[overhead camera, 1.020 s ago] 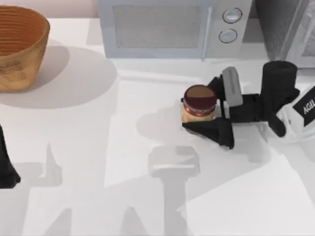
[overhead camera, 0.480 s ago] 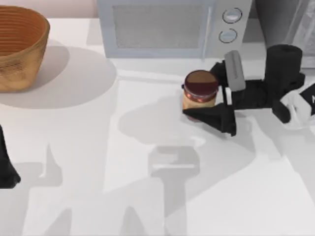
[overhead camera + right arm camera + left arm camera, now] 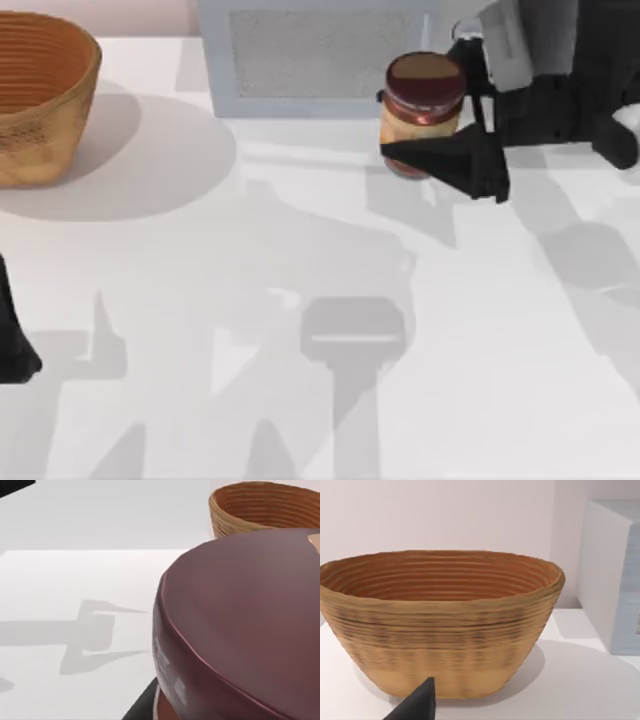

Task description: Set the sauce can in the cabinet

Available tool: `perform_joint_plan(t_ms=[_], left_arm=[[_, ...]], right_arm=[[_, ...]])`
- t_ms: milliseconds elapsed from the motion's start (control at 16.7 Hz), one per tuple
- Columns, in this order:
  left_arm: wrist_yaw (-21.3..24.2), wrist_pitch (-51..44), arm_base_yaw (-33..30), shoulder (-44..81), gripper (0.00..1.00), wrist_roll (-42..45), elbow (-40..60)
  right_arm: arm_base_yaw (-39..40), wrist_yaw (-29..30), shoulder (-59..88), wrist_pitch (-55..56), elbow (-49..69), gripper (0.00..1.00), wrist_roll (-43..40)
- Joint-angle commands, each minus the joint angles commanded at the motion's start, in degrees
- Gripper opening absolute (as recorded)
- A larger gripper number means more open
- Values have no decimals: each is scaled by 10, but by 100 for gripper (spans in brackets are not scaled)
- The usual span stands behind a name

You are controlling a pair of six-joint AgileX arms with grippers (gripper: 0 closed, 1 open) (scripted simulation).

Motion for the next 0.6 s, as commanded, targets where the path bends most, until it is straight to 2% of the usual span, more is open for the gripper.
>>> perform_joint_plan(t_ms=[420, 600], left_arm=[[0, 0, 0, 0, 100, 0, 0], [0, 0, 0, 0, 100, 0, 0]], right_arm=[[-2, 3, -11, -6, -3, 0, 2], [-9, 38, -65, -16, -32, 0, 8]])
